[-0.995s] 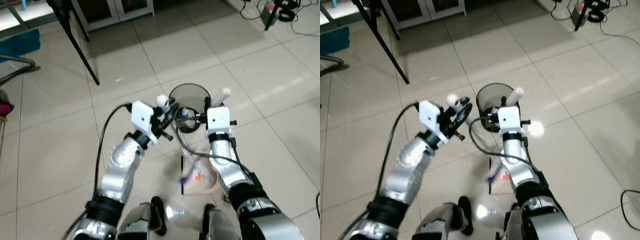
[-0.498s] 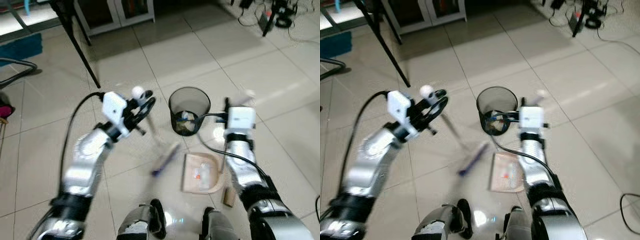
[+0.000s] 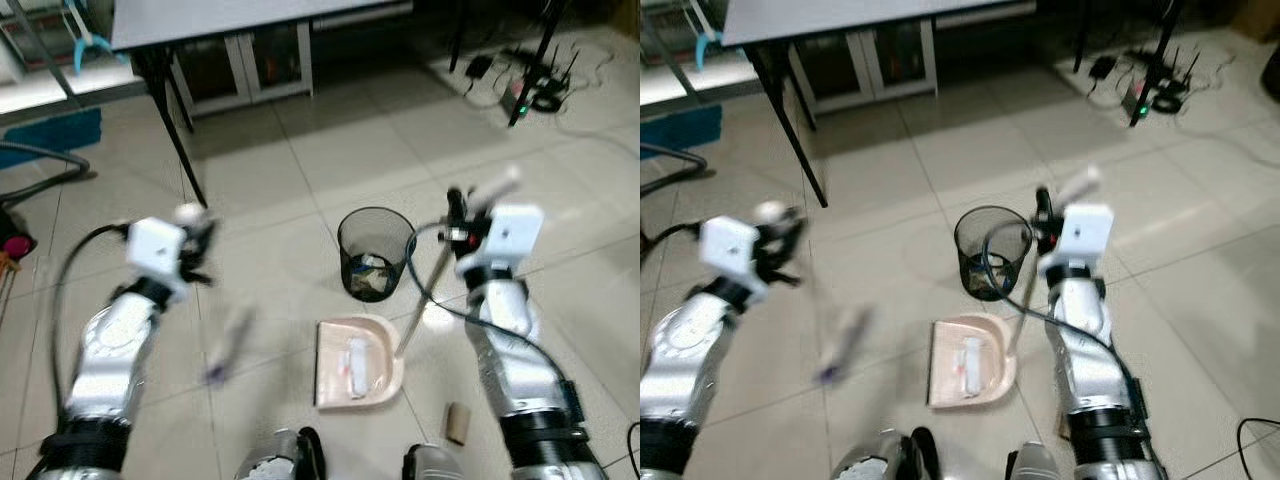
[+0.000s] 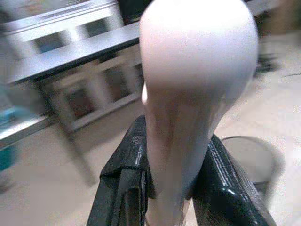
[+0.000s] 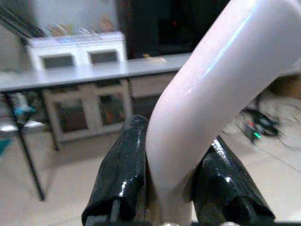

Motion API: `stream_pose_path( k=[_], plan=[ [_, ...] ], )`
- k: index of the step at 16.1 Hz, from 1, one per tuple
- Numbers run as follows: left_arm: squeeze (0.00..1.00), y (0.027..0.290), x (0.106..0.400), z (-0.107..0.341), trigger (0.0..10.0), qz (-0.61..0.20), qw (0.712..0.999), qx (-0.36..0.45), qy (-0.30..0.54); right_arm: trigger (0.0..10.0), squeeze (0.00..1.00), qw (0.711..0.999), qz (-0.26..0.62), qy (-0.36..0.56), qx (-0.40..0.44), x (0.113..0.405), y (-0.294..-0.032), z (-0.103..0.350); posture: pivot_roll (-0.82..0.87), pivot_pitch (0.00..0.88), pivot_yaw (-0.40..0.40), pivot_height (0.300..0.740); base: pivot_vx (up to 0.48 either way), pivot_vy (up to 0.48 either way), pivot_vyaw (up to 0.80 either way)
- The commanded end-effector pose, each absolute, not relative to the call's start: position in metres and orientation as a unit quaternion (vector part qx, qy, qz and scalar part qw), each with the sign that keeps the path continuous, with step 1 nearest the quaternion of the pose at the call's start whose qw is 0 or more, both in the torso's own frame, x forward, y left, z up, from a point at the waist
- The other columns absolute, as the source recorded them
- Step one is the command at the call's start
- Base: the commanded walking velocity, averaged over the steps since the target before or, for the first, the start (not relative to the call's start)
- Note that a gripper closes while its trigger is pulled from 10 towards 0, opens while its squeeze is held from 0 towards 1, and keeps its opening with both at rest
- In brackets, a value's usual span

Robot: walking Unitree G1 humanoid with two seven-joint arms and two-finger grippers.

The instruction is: Sweep floor

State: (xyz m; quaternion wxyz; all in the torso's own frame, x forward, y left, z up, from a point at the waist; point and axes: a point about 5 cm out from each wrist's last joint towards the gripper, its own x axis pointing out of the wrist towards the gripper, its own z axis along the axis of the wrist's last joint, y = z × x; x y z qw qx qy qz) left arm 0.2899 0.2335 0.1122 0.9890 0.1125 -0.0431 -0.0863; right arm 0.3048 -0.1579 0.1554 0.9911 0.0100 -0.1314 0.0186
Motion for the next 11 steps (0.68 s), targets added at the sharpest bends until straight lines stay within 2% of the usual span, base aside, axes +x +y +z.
stream_pose_path(
  k=[1, 3, 4, 6, 11],
  plan=[
    [0.0, 0.238, 0.284, 0.105, 10.0, -0.059, 0.992, 0.106, -0.032, 10.0, 0.0, 0.985, 0.049, -0.165, 0.028, 0.303, -0.148, 0.183, -0.04, 0.018, 0.11, 0.74, 0.0, 0.0, 0.0],
    [0.0, 0.23, 0.277, 0.097, 10.0, -0.065, 0.992, 0.107, -0.02, 10.0, 0.0, 0.983, 0.064, -0.168, 0.038, 0.3, -0.146, 0.209, -0.03, 0.007, 0.107, 0.74, 0.0, 0.0, 0.0],
    [0.0, 0.221, 0.274, 0.095, 10.0, -0.066, 0.992, 0.105, -0.034, 10.0, 0.0, 0.978, 0.047, -0.192, 0.067, 0.304, -0.153, 0.232, -0.03, 0.0, 0.105, 0.74, 0.0, 0.0, 0.0],
    [0.0, 0.21, 0.276, 0.094, 10.0, -0.069, 0.991, 0.105, -0.044, 10.0, 0.0, 0.974, 0.021, -0.209, 0.09, 0.307, -0.165, 0.252, -0.03, 0.0, 0.102, 0.74, 0.0, 0.0, 0.0],
    [0.0, 0.184, 0.286, 0.11, 10.0, -0.1, 0.988, 0.089, -0.081, 10.0, 0.0, 0.965, -0.043, -0.236, 0.102, 0.317, -0.194, 0.274, -0.03, 0.0, 0.1, 0.74, 0.0, 0.0, 0.0]
  ],
)
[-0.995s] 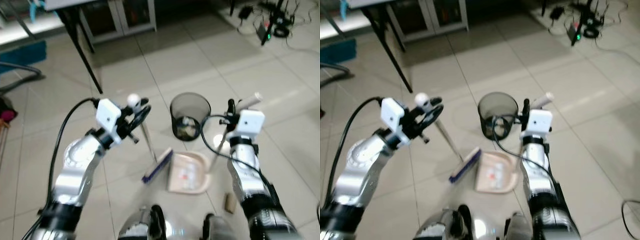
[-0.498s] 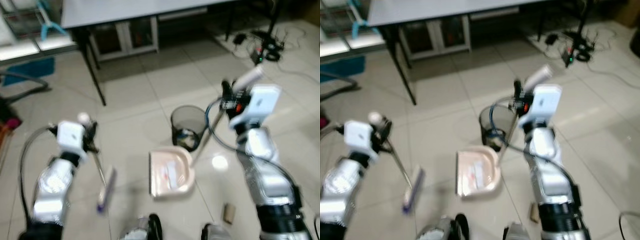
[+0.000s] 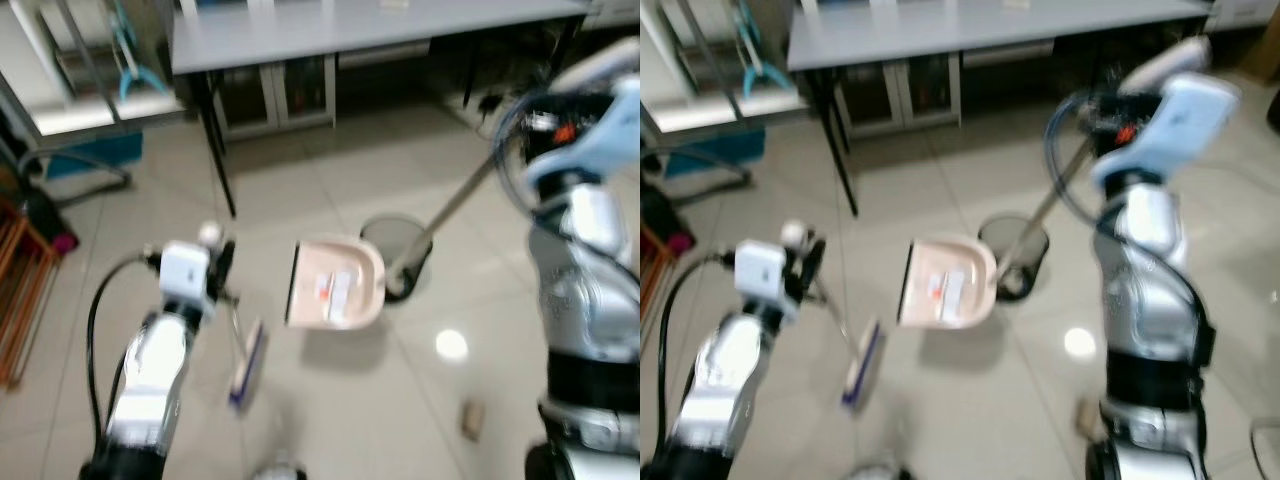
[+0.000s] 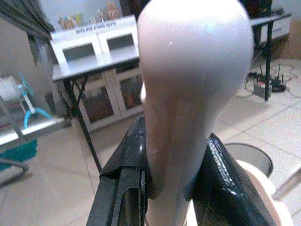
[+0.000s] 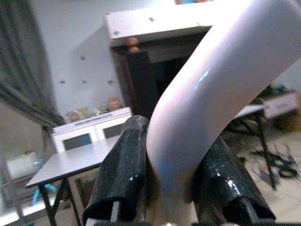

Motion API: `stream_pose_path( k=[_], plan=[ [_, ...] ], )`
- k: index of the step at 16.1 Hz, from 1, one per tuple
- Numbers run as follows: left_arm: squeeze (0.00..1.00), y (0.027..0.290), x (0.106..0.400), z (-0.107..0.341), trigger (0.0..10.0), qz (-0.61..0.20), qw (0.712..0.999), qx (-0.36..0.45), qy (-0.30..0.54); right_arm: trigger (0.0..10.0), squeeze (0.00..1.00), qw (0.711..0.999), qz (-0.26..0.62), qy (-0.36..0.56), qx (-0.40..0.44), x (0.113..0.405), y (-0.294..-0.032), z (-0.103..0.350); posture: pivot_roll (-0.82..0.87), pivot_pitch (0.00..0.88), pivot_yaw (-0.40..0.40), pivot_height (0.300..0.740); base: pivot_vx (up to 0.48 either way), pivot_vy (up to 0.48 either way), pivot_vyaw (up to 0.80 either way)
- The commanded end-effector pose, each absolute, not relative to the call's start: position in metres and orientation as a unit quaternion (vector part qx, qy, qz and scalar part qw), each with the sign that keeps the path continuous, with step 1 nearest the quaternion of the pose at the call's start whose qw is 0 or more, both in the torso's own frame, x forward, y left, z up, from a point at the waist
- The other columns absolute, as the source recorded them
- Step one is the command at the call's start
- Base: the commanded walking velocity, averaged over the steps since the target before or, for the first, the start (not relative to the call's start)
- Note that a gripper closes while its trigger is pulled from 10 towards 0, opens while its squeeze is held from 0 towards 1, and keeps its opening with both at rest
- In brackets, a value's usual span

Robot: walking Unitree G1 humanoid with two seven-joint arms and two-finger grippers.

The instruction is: Sweep floor

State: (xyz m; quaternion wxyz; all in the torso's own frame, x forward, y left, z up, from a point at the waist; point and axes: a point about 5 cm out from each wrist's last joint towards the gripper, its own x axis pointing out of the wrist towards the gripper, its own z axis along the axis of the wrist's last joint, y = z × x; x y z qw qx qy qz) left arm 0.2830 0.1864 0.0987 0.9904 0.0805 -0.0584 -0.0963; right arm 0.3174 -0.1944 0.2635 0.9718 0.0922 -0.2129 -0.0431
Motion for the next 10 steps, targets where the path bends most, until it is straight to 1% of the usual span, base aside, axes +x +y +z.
stream_pose_path(
  k=[1, 4, 10],
  plan=[
    [0.0, 0.181, 0.287, 0.113, 10.0, -0.102, 0.987, 0.087, -0.087, 10.0, 0.0, 0.963, -0.055, -0.241, 0.108, 0.318, -0.198, 0.276, -0.02, 0.0, 0.1, 0.74, 0.0, 0.0, 0.0],
    [0.0, 0.178, 0.288, 0.114, 10.0, -0.105, 0.987, 0.085, -0.091, 10.0, 0.0, 0.96, -0.079, -0.243, 0.114, 0.323, -0.206, 0.279, -0.03, 0.0, 0.101, 0.74, 0.269, 0.0, 0.0],
    [0.0, 0.175, 0.286, 0.111, 10.0, -0.102, 0.988, 0.08, -0.086, 10.0, 0.0, 0.96, -0.087, -0.248, 0.096, 0.33, -0.211, 0.283, -0.03, 0.0, 0.088, 0.74, 0.331, 0.0, 0.0]
  ],
)
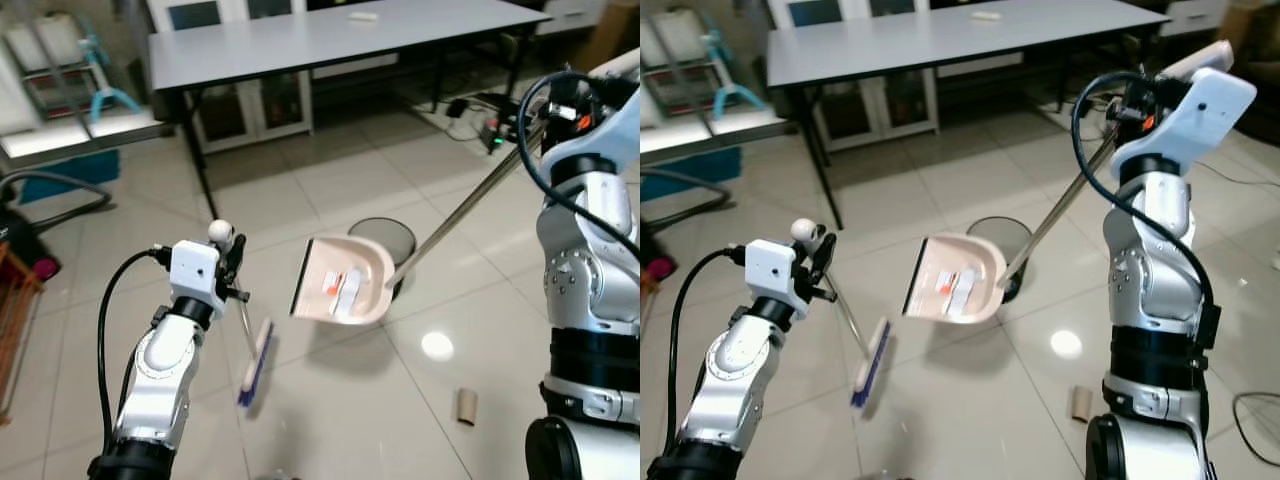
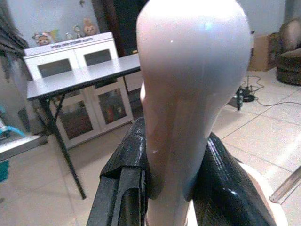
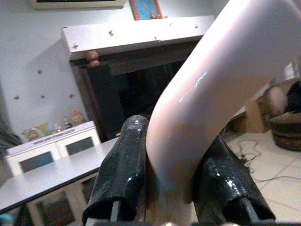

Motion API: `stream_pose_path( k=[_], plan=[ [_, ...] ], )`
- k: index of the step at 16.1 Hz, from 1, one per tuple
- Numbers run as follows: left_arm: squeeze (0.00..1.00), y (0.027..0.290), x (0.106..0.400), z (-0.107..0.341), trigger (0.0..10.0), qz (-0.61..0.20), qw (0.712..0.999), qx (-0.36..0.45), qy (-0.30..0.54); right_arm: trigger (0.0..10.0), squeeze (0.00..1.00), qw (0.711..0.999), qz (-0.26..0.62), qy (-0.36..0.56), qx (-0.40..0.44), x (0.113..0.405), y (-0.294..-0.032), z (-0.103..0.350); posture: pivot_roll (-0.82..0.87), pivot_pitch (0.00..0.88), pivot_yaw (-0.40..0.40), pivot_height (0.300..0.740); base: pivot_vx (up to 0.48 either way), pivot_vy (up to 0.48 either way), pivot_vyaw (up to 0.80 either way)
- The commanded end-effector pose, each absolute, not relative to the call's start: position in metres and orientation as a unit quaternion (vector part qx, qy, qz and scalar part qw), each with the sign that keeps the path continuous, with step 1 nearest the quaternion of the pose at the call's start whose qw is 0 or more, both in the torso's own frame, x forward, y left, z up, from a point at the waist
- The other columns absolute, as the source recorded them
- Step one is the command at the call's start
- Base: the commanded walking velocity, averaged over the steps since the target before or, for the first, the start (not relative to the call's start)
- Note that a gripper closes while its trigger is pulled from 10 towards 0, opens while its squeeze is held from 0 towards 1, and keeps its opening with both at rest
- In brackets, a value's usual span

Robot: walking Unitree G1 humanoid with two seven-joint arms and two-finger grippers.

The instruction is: Sweep floor

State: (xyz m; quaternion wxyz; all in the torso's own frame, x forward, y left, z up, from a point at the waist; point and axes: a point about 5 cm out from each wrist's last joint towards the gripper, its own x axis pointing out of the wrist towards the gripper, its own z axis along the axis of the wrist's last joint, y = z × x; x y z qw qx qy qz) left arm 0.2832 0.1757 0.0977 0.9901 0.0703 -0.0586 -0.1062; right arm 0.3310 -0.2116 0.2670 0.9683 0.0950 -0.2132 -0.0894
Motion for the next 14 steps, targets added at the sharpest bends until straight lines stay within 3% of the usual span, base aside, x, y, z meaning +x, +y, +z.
stream_pose_path(
  k=[1, 4, 12, 14],
  plan=[
    [0.0, 0.1759, 0.285, 0.1089, 10.0, -0.1, 0.988, 0.078, -0.083, 10.0, 0.0, 0.96, -0.084, -0.251, 0.092, 0.3313, -0.2106, 0.2848, -0.03, 0.0, 0.084, 0.74, 0.371, 0.0, 0.0],
    [0.0, 0.1762, 0.2842, 0.1078, 10.0, -0.098, 0.989, 0.077, -0.081, 10.0, 0.0, 0.96, -0.081, -0.253, 0.088, 0.3324, -0.2102, 0.286, -0.03, 0.0, 0.08, 0.74, 0.387, 0.0, 0.0],
    [0.0, 0.1787, 0.2827, 0.1074, 10.0, -0.088, 0.99, 0.077, -0.079, 10.0, 0.0, 0.96, -0.077, -0.257, 0.079, 0.3368, -0.2092, 0.2859, -0.03, 0.011, 0.078, 0.74, 0.426, 0.0, -0.53],
    [0.0, 0.1785, 0.2826, 0.1071, 10.0, -0.088, 0.99, 0.078, -0.078, 10.0, 0.0, 0.96, -0.077, -0.257, 0.076, 0.3372, -0.2098, 0.2858, -0.03, 0.013, 0.077, 0.74, 0.431, 0.0, 0.0]
  ],
)
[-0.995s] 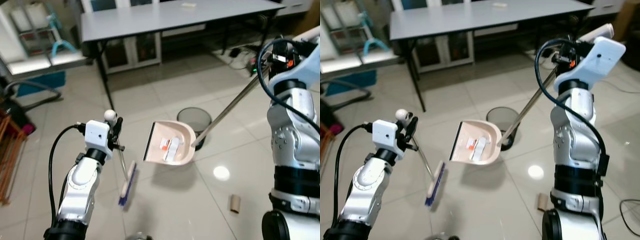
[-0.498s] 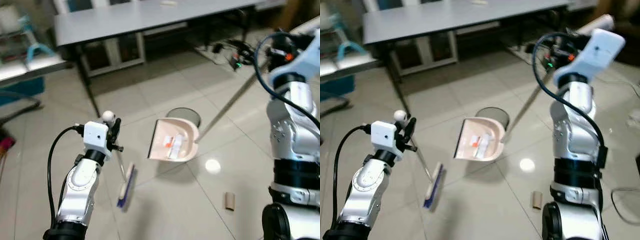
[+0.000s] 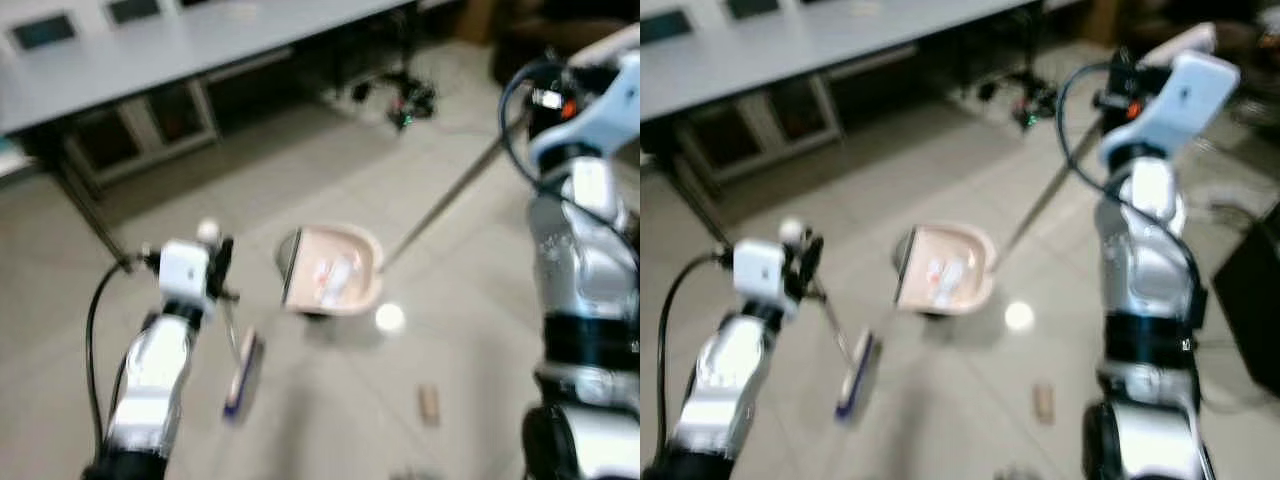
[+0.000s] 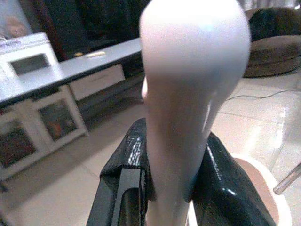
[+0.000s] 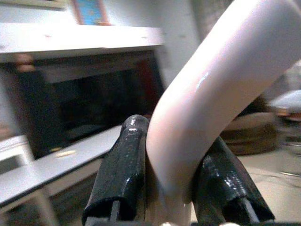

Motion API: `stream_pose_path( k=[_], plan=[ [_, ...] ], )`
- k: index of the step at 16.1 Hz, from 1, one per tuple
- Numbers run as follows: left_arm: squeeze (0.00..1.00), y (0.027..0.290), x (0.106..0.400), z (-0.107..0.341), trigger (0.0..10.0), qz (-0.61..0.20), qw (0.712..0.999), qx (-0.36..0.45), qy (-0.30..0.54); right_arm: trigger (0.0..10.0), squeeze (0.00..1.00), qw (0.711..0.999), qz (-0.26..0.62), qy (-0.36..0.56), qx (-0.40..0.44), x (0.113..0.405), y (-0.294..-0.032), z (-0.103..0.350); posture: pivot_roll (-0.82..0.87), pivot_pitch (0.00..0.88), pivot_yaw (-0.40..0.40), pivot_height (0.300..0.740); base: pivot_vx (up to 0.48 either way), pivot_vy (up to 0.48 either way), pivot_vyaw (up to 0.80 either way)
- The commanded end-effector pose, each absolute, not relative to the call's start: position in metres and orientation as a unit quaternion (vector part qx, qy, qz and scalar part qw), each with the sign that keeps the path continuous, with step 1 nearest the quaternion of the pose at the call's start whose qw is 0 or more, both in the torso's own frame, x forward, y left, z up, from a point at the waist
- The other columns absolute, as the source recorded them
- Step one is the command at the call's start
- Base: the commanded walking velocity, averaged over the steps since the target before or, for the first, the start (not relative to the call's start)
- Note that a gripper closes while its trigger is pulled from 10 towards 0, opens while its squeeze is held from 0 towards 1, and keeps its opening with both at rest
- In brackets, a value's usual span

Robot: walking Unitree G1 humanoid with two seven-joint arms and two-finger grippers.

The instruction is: Sweep floor

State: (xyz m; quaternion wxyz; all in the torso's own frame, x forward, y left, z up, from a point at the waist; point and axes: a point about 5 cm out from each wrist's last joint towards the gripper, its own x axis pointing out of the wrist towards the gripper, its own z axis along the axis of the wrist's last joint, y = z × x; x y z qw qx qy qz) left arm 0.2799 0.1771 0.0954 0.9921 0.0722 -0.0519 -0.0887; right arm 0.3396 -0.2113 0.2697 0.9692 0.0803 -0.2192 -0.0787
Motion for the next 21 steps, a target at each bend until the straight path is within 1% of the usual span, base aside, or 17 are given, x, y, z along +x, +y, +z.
stream_pose_path(
  k=[1, 13, 16, 21],
  plan=[
    [0.0, 0.1784, 0.2826, 0.1071, 10.0, -0.088, 0.99, 0.077, -0.078, 10.0, 0.0, 0.96, -0.077, -0.258, 0.076, 0.3374, -0.2101, 0.2858, -0.03, 0.013, 0.076, 0.74, 0.431, 0.0, 0.0],
    [0.0, 0.181, 0.282, 0.1063, 10.0, -0.08, 0.991, 0.081, -0.074, 10.0, 0.0, 0.96, -0.08, -0.257, 0.075, 0.3414, -0.2101, 0.2837, -0.02, 0.018, 0.07, 0.74, 0.433, 0.0, 0.0],
    [0.0, 0.1809, 0.2824, 0.1065, 10.0, -0.08, 0.991, 0.081, -0.075, 10.0, 0.0, 0.96, -0.087, -0.255, 0.075, 0.3427, -0.2122, 0.2827, -0.02, 0.017, 0.07, 0.74, 0.434, 0.0, 0.72],
    [0.0, 0.1801, 0.2831, 0.1056, 10.0, -0.081, 0.991, 0.083, -0.072, 10.0, 0.0, 0.958, -0.098, -0.256, 0.086, 0.3424, -0.2166, 0.281, -0.02, 0.015, 0.072, 0.74, 0.423, 0.0, 0.0]
  ],
)
